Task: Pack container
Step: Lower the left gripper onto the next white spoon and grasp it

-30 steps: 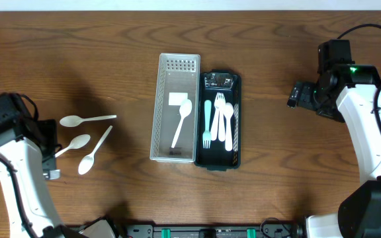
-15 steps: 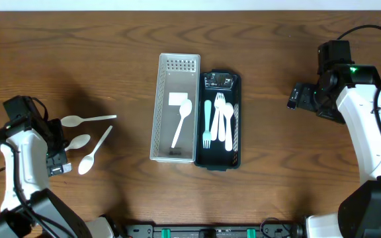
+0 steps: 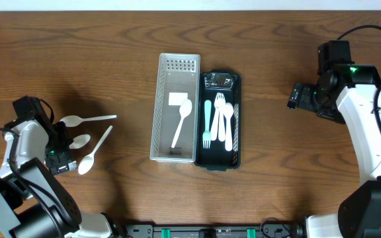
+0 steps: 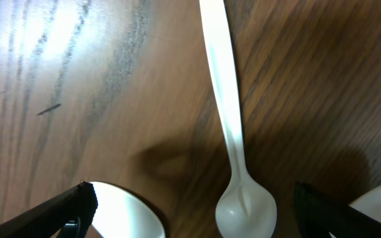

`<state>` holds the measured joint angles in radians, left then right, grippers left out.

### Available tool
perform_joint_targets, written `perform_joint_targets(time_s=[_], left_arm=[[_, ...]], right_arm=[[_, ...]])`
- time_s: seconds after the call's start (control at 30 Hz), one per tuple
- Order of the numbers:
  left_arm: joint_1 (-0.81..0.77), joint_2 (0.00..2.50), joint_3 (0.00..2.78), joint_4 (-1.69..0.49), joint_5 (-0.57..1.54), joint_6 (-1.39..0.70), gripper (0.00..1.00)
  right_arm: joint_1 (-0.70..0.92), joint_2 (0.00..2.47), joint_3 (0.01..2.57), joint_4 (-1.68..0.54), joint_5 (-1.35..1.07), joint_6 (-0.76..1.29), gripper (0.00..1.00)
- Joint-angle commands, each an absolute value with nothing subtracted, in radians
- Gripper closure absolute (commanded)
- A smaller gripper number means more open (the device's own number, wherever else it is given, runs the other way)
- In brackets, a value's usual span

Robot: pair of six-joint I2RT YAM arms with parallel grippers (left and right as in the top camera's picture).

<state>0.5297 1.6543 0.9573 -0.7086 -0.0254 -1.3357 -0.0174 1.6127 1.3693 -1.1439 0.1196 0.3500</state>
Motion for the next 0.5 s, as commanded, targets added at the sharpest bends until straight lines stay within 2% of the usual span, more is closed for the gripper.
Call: perform_joint_targets(time_s=[0.0, 0.47], left_arm=[[0.535, 1.679, 0.955, -0.701, -0.026, -1.348, 0.04], [0.535, 1.760, 0.955, -0.666, -0.027, -1.348, 0.04]], right_arm=[[-0.019, 1.605, 1.374, -1.147, 0.115, 0.335, 0.01], [-0.019, 1.605, 1.374, -1.148, 0.101, 0.335, 0.01]])
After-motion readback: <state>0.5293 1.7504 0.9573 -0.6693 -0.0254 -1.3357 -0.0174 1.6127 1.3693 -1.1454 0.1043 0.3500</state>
